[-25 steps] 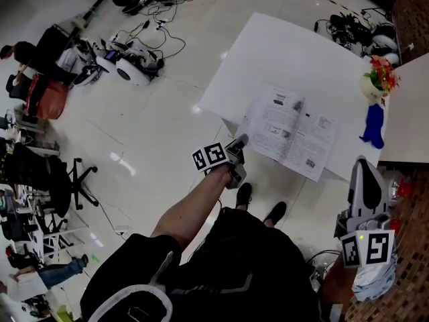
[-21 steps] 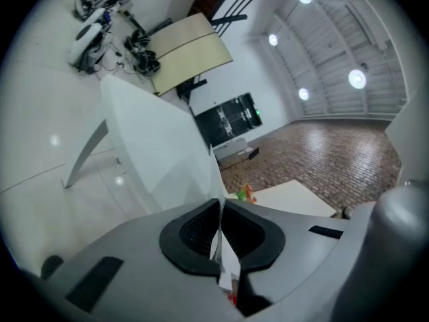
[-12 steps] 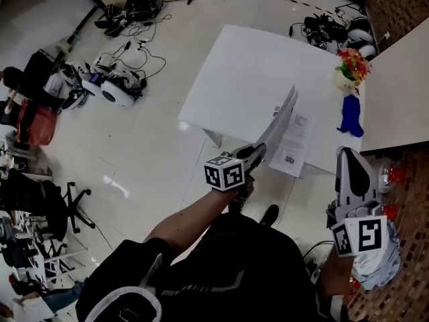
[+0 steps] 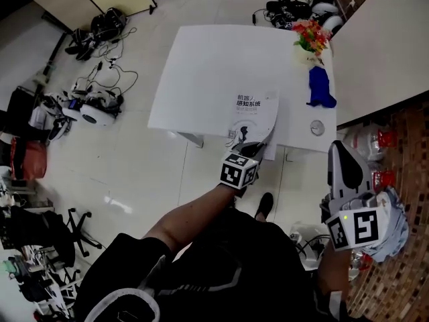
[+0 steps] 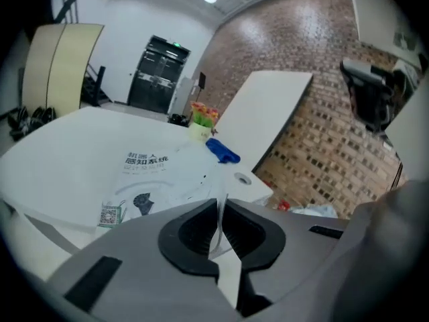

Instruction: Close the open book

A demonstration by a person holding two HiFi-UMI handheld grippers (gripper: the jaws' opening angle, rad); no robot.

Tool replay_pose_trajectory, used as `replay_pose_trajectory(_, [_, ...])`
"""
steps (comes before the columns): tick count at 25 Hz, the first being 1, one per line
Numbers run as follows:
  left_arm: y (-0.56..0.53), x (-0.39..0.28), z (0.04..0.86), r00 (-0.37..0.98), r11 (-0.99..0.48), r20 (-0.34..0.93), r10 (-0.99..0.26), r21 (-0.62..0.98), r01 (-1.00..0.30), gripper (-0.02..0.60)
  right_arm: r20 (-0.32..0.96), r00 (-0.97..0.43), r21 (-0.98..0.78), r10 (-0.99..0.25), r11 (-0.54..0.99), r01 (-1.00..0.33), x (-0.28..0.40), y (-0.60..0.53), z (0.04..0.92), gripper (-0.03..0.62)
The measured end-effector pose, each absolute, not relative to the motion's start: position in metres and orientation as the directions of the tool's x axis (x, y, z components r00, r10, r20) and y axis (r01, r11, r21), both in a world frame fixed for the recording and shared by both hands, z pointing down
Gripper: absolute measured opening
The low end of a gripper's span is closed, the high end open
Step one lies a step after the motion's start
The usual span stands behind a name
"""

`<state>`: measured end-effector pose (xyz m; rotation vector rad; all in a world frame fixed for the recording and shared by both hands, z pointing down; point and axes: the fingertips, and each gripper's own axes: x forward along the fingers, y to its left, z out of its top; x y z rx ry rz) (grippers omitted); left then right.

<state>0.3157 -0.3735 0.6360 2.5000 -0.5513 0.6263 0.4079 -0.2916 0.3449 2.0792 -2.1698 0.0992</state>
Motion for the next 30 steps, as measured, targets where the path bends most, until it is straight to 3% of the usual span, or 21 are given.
replay_pose_trajectory(8, [-0.345,0.352,0.695,0.651,-0.923,0.733,-0.194,0.087,-0.374,0.094,0.145,0.036,0.007,-0.989,-0.035,-0.999,0.447,-0.263,0.362,0.002])
replay_pose_trajectory(11, [-0.335,0.355,0.707,0.593,-0.959,0.794,-0.132,0.048,-0.278,0.152,0.141,0.042,0.003,-0.989,-0.042,-0.999,0.452,-0.256,0.362,0.002])
replay_pose_trajectory(15, [-0.333,0.356,0.705,0.589,-0.959,0.806,-0.063,0.113,-0.258,0.164,0.129,0.034,0.002,-0.991,-0.034,-0.999,0.455,-0.255,0.359,0.002])
replay_pose_trajectory(20, [-0.333,0.346,0.655,0.716,-0.935,0.697,-0.03,0.233,-0.266,0.178,0.102,-0.014,0.015,-0.995,0.016,-1.0,0.448,-0.272,0.346,0.002])
replay_pose_trajectory(27, [-0.371,0.299,0.537,0.894,-0.872,0.385,-0.227,0.329,-0.363,0.176,0.07,-0.121,0.035,-0.99,0.123,-0.992,0.413,-0.31,0.332,0.002])
replay_pose_trajectory(30, [-0.391,0.27,0.487,0.912,-0.883,0.263,-0.313,0.272,-0.382,0.176,0.055,-0.163,0.046,-0.985,0.166,-0.985,0.396,-0.325,0.325,0.002])
